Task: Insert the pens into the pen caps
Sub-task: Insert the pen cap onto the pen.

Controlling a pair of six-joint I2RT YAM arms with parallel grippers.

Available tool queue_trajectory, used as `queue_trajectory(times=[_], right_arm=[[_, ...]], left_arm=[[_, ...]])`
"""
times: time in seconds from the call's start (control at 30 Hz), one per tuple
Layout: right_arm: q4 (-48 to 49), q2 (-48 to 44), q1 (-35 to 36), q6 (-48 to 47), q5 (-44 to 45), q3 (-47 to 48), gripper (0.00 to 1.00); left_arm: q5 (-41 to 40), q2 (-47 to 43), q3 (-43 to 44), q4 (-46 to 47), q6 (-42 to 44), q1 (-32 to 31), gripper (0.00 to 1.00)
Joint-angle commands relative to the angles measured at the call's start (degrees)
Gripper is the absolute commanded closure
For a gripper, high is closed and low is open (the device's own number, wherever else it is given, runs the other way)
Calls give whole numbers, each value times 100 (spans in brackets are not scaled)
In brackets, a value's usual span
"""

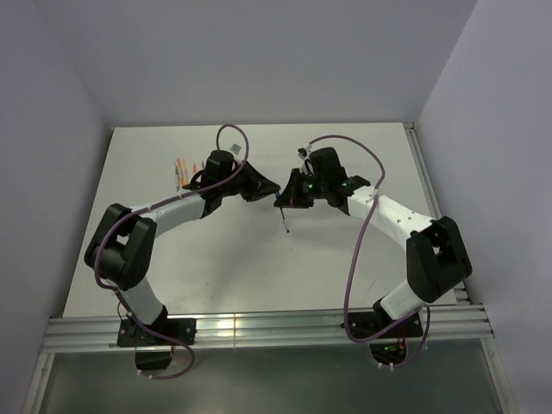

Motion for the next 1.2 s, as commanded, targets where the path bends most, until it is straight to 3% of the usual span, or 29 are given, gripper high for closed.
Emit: queue_trajectory(times=[0.0, 0.1, 0.47, 0.7, 0.93, 1.17], right_arm=[[470, -224, -15, -147, 292, -91, 100], [847, -602, -15, -235, 512, -249, 100], [2087, -1753, -15, -420, 706, -671, 100], [2738, -2509, -15, -560, 767, -848, 100], [3396, -2923, -32, -316, 162, -900, 100], [3591, -3222, -32, -86, -384, -716, 100]], left_arm=[[190, -420, -21, 395, 200, -85, 100], [50, -798, -293, 1035, 287, -120, 100], [-671, -2029, -654, 1915, 1245, -700, 100], [-618, -2600, -988, 2725, 1667, -1016, 100], [-206, -3102, -1235, 3489, 1993, -1157, 100], [321, -3383, -1165, 3665, 2186, -1219, 100]])
